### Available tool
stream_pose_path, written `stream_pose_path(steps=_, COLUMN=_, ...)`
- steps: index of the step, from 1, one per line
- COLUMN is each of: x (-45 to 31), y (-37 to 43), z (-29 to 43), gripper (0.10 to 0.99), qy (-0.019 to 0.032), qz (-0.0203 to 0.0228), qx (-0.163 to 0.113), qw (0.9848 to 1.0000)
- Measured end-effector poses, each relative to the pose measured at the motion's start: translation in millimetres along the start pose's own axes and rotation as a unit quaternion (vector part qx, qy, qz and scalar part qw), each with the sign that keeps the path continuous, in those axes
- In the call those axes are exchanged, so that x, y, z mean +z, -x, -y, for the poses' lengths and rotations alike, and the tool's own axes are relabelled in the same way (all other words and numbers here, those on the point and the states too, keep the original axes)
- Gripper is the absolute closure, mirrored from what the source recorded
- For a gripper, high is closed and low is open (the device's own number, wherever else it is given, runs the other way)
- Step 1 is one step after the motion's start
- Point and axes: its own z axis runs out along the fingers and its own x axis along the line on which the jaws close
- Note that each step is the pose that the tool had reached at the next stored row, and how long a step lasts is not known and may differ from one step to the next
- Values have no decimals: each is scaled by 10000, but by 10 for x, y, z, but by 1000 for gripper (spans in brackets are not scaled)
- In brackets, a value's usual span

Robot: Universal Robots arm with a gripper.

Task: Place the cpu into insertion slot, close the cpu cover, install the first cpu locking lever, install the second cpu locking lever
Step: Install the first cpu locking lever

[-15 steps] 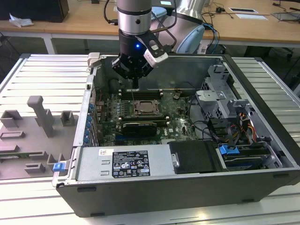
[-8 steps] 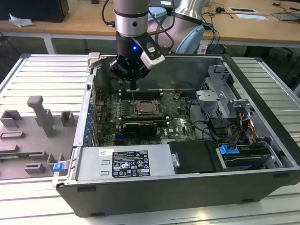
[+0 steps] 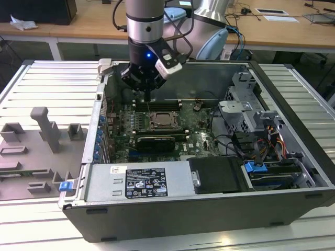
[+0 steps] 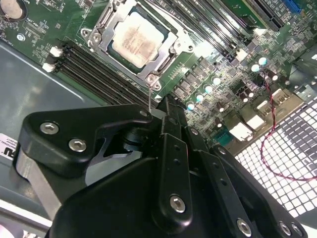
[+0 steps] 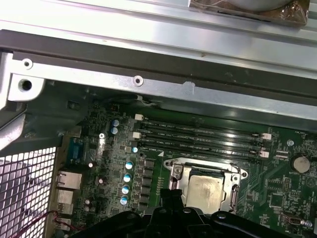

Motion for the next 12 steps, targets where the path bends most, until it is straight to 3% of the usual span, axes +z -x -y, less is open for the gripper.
stream_pose_path(steps=12, x=20, y=-6, z=0, gripper=980, qy=0, qz=0, qx=1, qw=10000)
